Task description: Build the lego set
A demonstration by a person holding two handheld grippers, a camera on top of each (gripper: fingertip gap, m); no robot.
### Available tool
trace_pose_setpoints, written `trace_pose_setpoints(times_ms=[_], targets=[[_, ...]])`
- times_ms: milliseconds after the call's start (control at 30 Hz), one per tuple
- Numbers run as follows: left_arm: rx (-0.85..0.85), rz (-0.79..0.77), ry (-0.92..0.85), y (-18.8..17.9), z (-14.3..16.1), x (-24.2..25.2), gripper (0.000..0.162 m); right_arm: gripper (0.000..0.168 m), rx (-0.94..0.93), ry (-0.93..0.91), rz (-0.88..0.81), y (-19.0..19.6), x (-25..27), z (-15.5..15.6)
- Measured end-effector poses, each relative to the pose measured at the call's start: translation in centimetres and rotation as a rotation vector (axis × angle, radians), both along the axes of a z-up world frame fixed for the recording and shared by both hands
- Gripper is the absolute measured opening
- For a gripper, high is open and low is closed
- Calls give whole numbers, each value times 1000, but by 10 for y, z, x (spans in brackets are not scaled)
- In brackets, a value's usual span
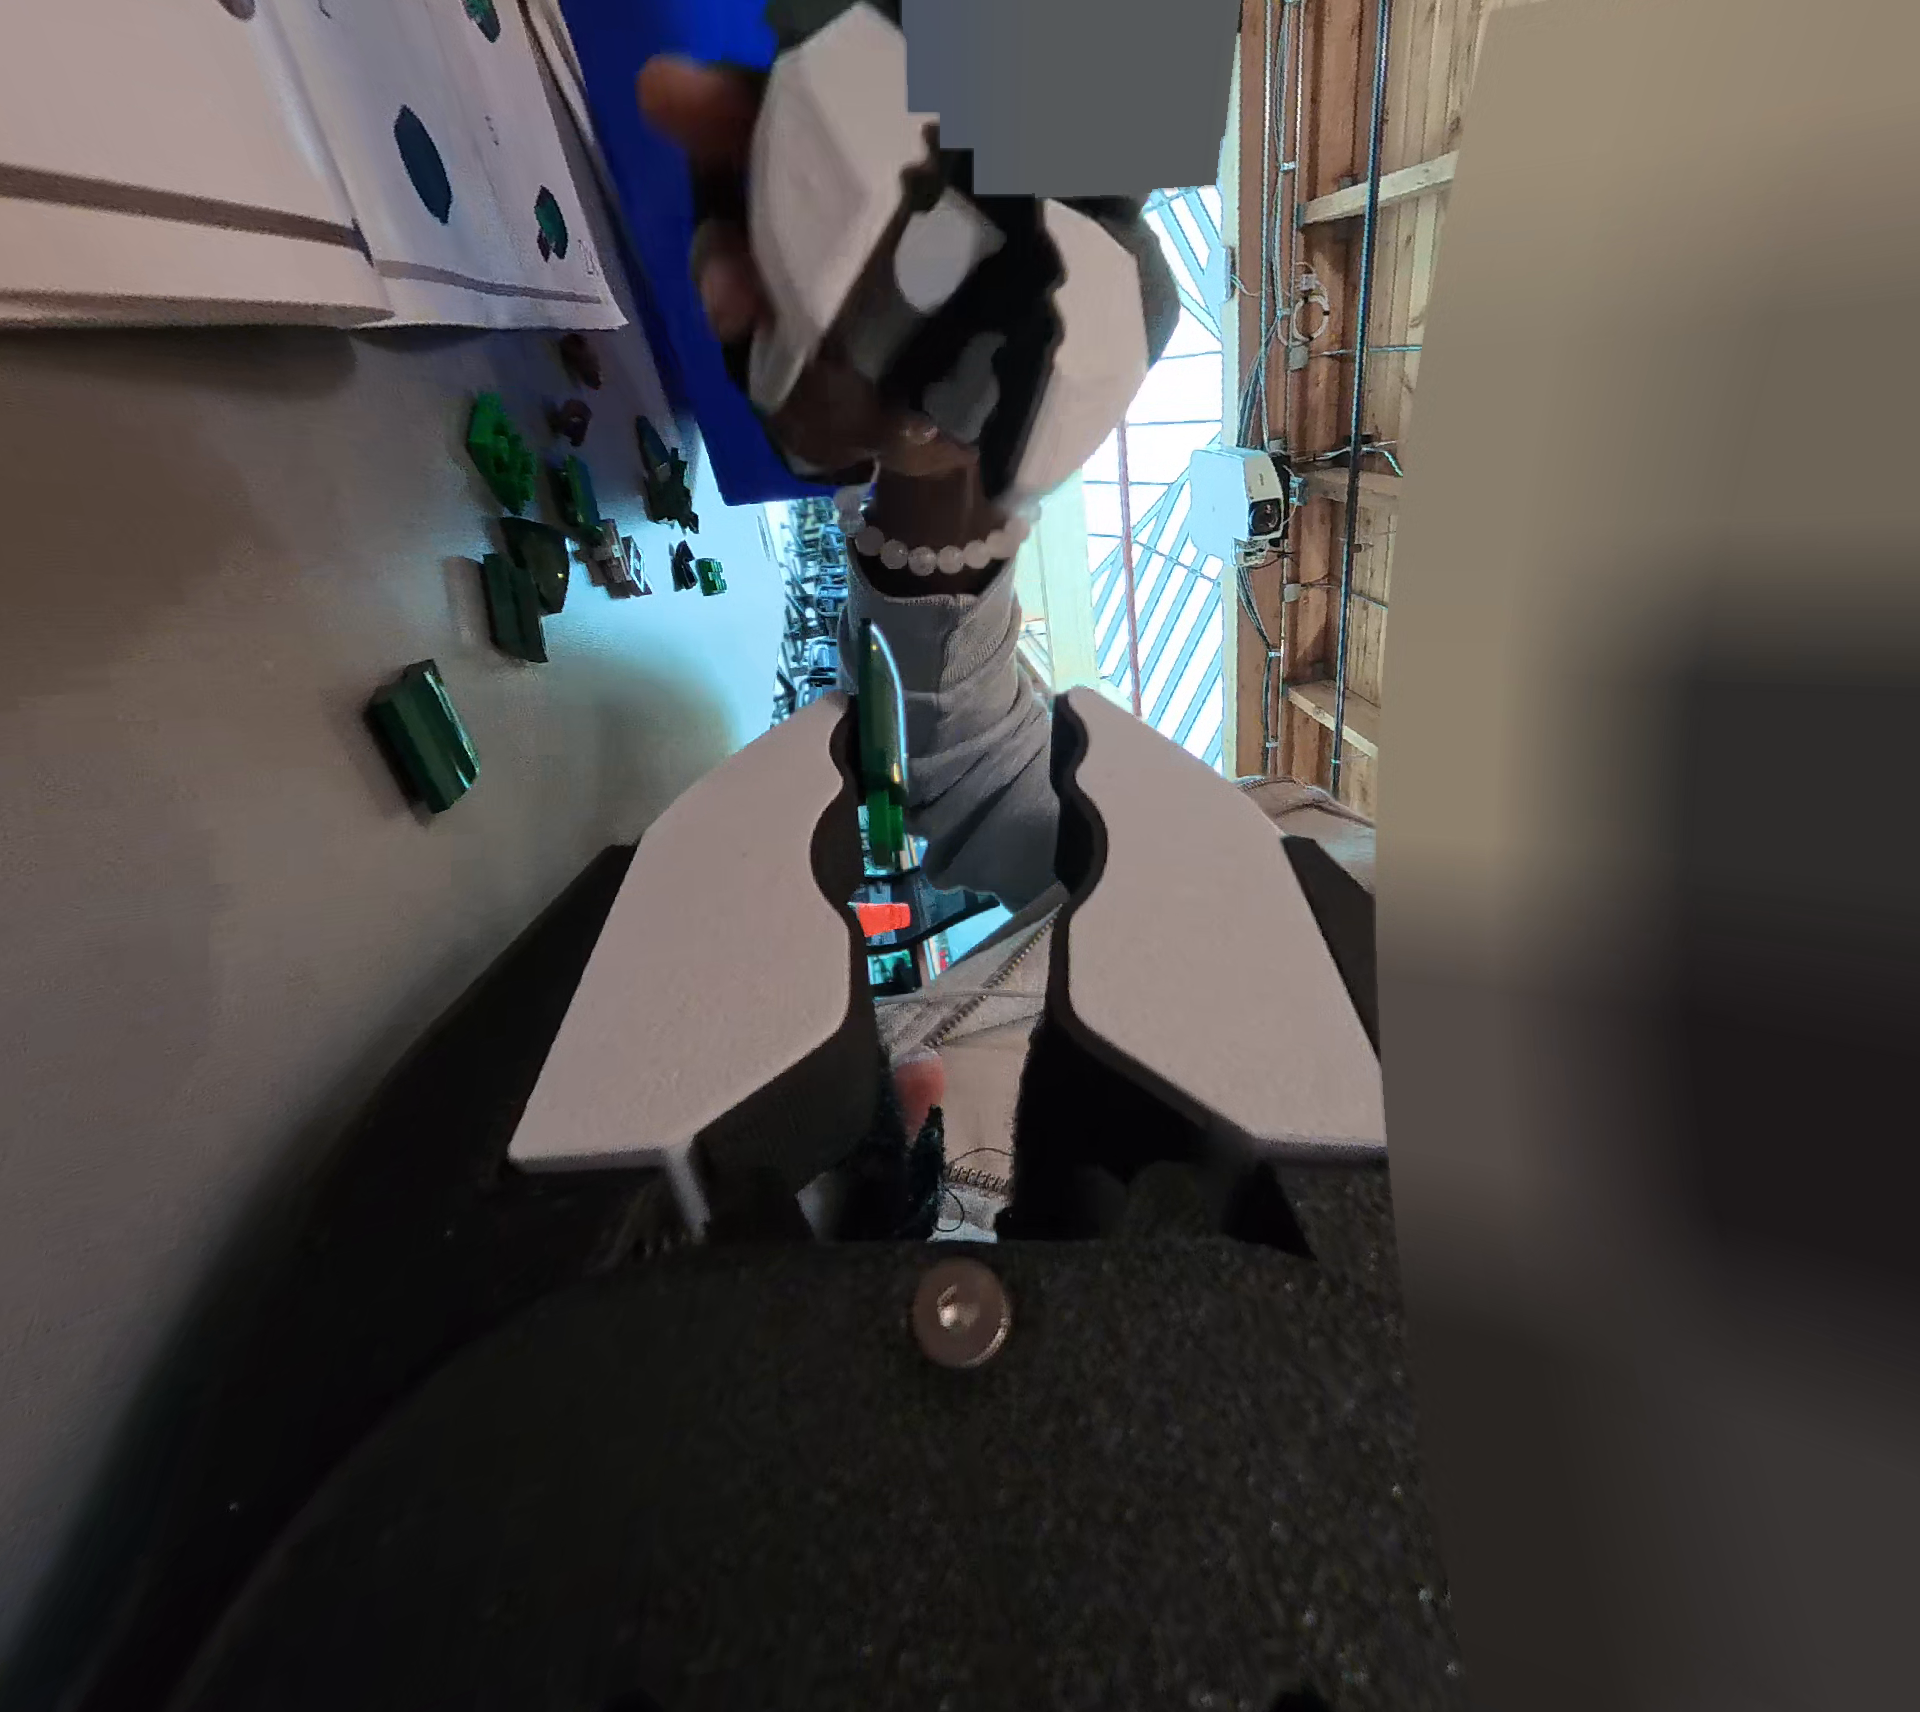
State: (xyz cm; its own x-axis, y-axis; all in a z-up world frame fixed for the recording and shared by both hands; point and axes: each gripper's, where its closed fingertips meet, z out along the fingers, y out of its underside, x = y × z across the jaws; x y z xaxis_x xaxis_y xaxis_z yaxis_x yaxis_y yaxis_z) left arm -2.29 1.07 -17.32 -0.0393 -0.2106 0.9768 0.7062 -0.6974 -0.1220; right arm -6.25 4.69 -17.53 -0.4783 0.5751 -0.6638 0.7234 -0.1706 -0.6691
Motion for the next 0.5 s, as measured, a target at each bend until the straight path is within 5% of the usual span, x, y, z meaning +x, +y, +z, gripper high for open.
trace_pose_setpoints(times_ms=[167,333,500], targets=[[9,28,3,-1,3,-7,38,55,425,181,-196,40,28,2],[5,59,11,-1,3,-14,41,9,635,61,-348,33,63,-37],[2,60,15,-1,2,-15,41,2,587,-8,-482,5,66,-59]])
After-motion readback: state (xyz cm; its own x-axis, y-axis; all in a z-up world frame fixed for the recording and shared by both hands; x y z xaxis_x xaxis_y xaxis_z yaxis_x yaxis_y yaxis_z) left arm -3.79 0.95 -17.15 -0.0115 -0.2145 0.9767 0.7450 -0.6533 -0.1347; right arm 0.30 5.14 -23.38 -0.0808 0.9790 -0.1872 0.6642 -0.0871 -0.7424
